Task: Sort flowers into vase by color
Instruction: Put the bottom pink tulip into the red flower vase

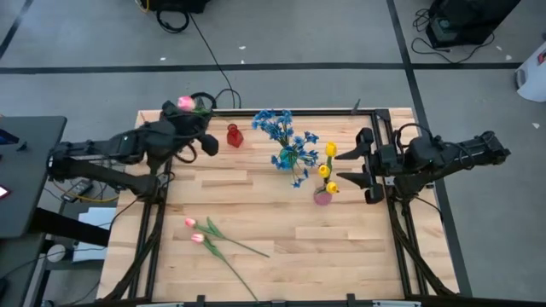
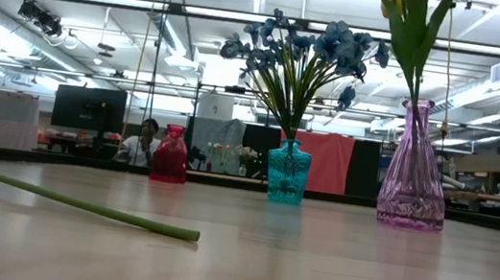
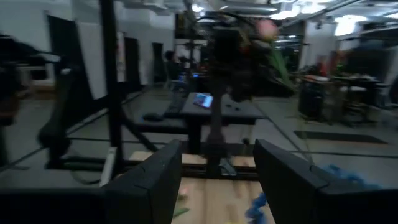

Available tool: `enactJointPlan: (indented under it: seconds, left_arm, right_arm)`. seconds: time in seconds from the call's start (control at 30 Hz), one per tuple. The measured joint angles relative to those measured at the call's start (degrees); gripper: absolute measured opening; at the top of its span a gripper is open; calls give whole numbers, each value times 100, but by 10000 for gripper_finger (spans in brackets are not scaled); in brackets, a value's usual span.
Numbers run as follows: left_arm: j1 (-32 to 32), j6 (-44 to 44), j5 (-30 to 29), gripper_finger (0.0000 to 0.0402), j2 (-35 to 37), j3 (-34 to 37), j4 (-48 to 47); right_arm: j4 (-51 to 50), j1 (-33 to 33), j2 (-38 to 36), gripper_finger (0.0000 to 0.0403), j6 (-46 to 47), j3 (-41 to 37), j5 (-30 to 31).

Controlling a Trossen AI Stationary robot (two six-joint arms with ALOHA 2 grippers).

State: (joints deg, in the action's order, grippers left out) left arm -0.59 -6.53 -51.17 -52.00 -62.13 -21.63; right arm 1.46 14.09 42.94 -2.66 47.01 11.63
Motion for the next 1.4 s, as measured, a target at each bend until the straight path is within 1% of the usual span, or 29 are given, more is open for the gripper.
enactJointPlan:
  seconds: [0.1, 0.17, 0.23, 0.4, 0.53, 0.7, 0.93, 1.3, 1.4]
  left_arm:
    - [386, -413, 389, 7, -75, 10, -499]
    - [565, -599, 645, 7, -92, 102, -591]
    - [662, -694, 773, 7, -124, 316, -605]
    - [814, -708, 835, 7, -141, 1036, 34]
    - [939, -412, 829, 7, -141, 1554, 738]
    - [1144, -84, 828, 7, -141, 1898, 1477]
    - [1381, -138, 1182, 7, -141, 1930, 1614]
    - [1492, -124, 1249, 7, -81, 1920, 1766]
    - [1492, -104, 1249, 7, -73, 1754, 1631]
  right_arm:
    - [15, 62, -104, 211, -3, -99, -182]
    - [16, 99, -155, 211, -7, -151, -186]
    - [12, 120, -185, 211, -7, -200, -182]
    - [53, 122, -211, 211, 47, -339, -82]
    - [69, 122, -208, 211, 141, -453, 41]
    - [114, 122, -197, 211, 162, -458, 82]
    - [111, 122, -193, 211, 162, -458, 91]
    - [103, 122, -60, 211, 164, -458, 89]
    - [104, 122, -5, 211, 164, -458, 89]
